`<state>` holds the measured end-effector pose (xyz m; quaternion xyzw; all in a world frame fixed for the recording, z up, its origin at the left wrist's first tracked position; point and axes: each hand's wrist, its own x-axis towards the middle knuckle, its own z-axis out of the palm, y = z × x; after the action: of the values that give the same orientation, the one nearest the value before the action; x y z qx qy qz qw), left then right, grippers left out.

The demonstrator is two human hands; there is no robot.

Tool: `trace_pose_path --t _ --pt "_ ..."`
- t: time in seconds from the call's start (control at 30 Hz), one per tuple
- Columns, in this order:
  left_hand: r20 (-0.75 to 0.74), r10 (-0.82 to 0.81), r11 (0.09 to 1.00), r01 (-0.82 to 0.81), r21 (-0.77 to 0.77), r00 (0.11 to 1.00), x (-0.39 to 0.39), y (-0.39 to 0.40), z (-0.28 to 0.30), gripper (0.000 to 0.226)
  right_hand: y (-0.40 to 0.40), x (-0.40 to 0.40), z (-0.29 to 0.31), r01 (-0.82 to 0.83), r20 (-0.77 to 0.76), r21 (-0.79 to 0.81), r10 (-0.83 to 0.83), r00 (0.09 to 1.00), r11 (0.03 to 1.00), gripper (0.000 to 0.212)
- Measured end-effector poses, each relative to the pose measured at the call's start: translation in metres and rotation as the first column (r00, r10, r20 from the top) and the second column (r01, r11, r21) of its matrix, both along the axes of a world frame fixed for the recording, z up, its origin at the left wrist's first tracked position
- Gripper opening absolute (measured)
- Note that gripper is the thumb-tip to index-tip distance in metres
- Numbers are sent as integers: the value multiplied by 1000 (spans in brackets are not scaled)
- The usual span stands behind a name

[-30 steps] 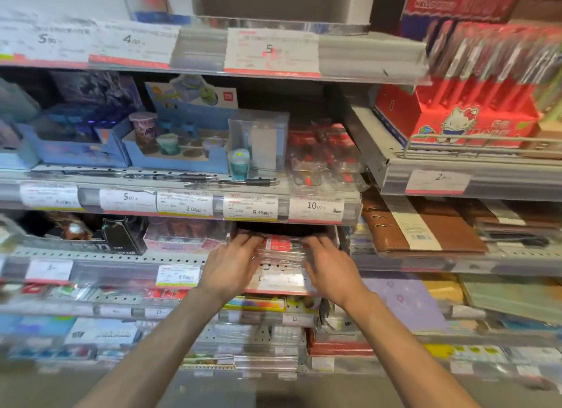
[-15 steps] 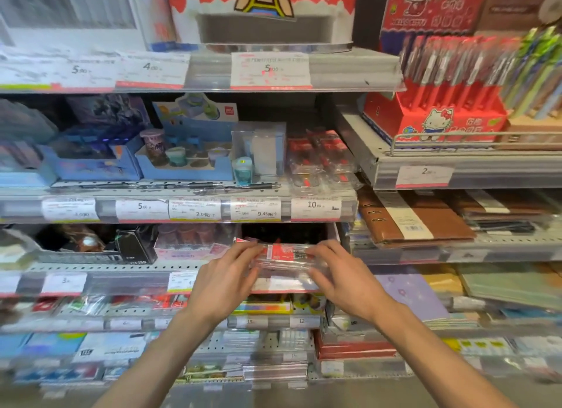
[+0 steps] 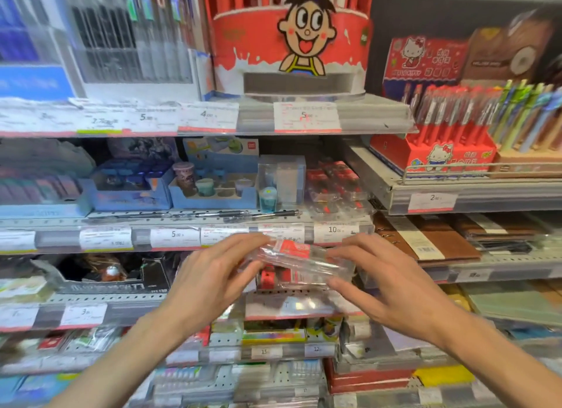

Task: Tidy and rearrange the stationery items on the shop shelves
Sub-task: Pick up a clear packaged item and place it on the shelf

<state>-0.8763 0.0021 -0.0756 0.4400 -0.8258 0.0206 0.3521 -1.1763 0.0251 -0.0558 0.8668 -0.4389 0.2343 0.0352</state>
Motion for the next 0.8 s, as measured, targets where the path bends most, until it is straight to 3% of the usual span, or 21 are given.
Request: trace_pose_path --t 0.33,0.63,0.8 --pt "-46 -60 998 61 29 997 -26 -55 46 44 -26 -3 12 -100 74 -336 132 988 937 46" --pt "237 136 965 -75 -250 962 -50 -81 48 45 -33 -36 22 196 104 -534 -166 981 822 41" --pt "311 222 965 -163 -205 924 -66 -96 52 50 -58 -22 39 340 34 -479 -371 928 809 40"
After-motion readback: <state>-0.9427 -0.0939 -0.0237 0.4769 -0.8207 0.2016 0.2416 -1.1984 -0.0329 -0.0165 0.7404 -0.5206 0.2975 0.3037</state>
